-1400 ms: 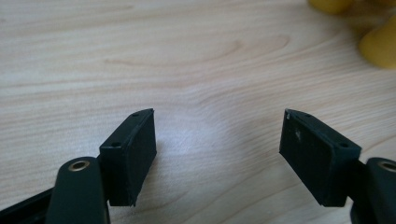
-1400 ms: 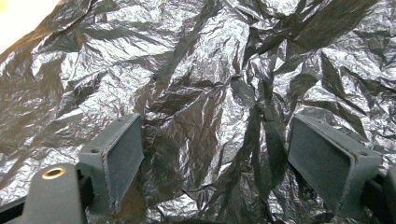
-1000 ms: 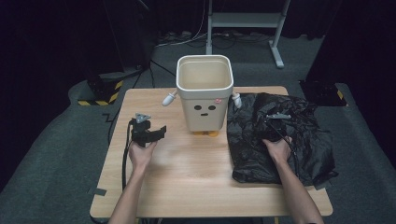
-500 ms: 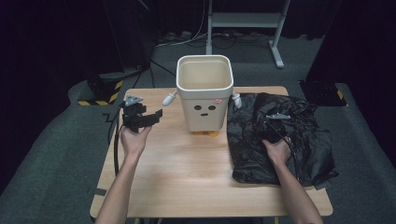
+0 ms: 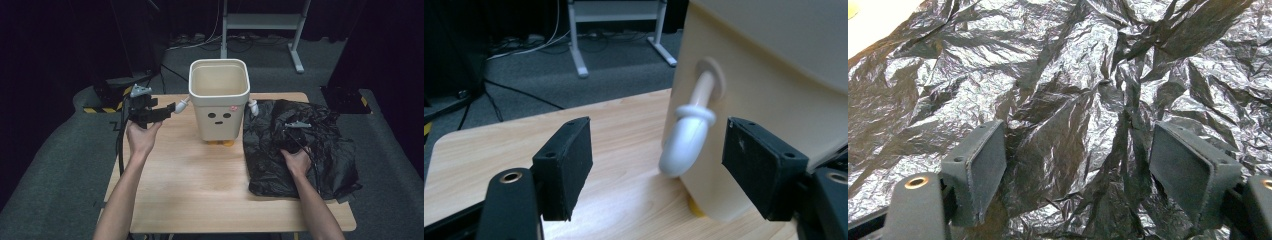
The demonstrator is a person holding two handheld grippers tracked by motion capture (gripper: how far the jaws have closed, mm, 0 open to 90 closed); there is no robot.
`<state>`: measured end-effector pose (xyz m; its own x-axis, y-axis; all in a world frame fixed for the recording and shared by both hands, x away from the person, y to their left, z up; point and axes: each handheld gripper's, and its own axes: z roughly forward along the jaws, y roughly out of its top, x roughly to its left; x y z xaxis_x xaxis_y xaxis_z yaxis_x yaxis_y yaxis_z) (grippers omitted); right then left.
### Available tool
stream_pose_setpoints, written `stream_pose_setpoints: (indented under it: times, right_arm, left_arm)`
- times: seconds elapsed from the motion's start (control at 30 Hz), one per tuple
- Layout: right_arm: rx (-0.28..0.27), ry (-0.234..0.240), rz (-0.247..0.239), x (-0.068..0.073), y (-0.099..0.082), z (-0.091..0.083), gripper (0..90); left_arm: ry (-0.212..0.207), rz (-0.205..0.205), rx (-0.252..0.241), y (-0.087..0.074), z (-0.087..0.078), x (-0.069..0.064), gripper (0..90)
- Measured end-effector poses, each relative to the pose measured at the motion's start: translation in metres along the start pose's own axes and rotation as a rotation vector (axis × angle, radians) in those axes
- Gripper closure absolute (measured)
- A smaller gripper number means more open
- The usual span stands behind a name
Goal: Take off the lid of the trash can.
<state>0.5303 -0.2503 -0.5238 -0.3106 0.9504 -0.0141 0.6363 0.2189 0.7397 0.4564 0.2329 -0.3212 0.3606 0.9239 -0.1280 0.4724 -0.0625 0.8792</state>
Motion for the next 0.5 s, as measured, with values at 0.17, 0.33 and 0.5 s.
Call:
stream_pose_setpoints:
  times: [0.17, 0.33, 0.5]
  right_arm:
    - [-0.001, 0.0, -0.001, 0.0, 0.0, 0.0, 22.7]
    - [-0.001, 0.001, -0.002, 0.0, 0.0, 0.0, 23.1]
    - [-0.001, 0.001, -0.004, 0.0, 0.0, 0.0, 23.4]
  left_arm:
    - [-0.024, 0.001, -0.008, 0.013, 0.001, -0.002, 28.3]
    - [-0.035, -0.006, -0.009, 0.023, 0.002, -0.003, 28.8]
    - [-0.038, -0.011, -0.009, 0.029, 0.001, -0.003, 29.6]
